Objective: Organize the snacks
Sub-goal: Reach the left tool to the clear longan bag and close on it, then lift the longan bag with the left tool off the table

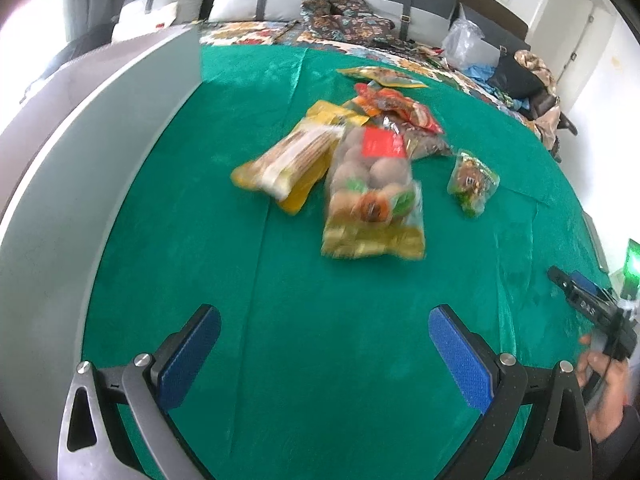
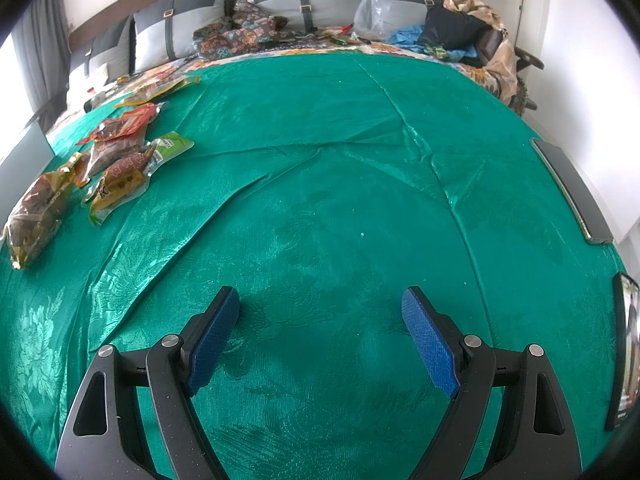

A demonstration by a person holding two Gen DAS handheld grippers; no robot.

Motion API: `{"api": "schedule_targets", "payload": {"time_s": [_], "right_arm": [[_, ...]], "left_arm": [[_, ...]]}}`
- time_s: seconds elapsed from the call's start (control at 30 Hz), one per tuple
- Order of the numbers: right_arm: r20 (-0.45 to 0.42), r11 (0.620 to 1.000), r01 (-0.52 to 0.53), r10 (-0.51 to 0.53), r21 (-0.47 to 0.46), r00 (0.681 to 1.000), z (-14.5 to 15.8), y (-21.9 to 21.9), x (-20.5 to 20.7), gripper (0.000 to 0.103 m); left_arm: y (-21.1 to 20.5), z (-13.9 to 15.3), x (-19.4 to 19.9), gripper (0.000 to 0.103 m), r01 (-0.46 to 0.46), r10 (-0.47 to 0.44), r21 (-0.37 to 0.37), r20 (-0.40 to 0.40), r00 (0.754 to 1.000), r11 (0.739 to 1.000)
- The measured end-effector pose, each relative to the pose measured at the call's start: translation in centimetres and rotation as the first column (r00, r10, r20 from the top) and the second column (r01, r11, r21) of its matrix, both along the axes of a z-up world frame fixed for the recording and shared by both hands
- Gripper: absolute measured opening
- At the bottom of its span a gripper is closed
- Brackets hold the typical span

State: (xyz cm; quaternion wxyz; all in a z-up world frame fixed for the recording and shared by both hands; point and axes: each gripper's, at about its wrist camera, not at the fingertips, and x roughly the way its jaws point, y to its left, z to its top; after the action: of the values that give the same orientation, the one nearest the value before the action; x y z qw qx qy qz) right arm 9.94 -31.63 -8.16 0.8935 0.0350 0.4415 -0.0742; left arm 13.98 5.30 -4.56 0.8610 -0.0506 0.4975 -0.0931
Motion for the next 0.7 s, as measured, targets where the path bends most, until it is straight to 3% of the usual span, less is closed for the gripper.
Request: {"api": "schedule_targets", "payload": {"time_s": [0.1,0.17,0.23,0.3,0.33,0.37,0.4,0.43,0.47,0.57,0.7], "right_arm": [[0.0,1.0,0.0,0.0,0.0,1.0,0.0,0.0,0.0,0.086],[0.0,1.0,0.0,0.0,0.0,1.0,0.0,0.0,0.0,0.086],[0.0,1.0,0.0,0.0,0.0,1.0,0.0,0.0,0.0,0.086],[0.0,1.0,0.0,0.0,0.0,1.0,0.0,0.0,0.0,0.086],[0.0,1.0,0.0,0.0,0.0,1.0,0.0,0.0,0.0,0.086],[0.0,1.0,0.0,0.0,0.0,1.0,0.0,0.0,0.0,0.086],[0.0,1.0,0.0,0.0,0.001,1.0,0.0,0.0,0.0,0.086],[0.0,1.0,0.0,0.0,0.001,1.0,0.0,0.0,0.0,0.086],[0.0,1.0,0.0,0.0,0.001,1.0,0.0,0.0,0.0,0.086],[0.0,1.0,0.0,0.0,0.001,1.0,0.0,0.0,0.0,0.086],[0.0,1.0,0.0,0.0,0.002,1.0,0.0,0.0,0.0,0.086]], "left_arm": [[-1.6,1.6,2.7,0.102,0.004,-0.004,0.012,0.049,0.999,1.0],[-3.5,2.7,5.2,0.102,0.036,-0.042,0.08,0.075,0.996,0.996],[-5.5,2.4,7.7,0.102,0.098,-0.105,0.142,0.04,0.994,0.985],[-7.6,1.0,9.9,0.102,0.125,-0.128,0.282,-0.006,0.992,0.951],[-8.2,0.5,10.5,0.102,0.13,-0.13,0.313,-0.021,0.991,0.941],[-8.6,-0.3,11.0,0.095,0.14,-0.132,0.33,-0.048,0.99,0.934],[-8.8,-0.8,11.2,0.071,0.15,-0.136,0.325,-0.065,0.989,0.934],[-8.9,-0.9,11.2,0.069,0.154,-0.138,0.313,-0.072,0.988,0.937],[-8.9,-0.8,10.8,0.058,0.146,-0.135,0.31,-0.056,0.989,0.939],[-8.6,-0.2,9.3,0.05,0.164,-0.157,0.288,-0.046,0.987,0.944],[-7.4,1.5,5.1,0.05,0.182,-0.181,0.249,-0.027,0.983,0.951]]}}
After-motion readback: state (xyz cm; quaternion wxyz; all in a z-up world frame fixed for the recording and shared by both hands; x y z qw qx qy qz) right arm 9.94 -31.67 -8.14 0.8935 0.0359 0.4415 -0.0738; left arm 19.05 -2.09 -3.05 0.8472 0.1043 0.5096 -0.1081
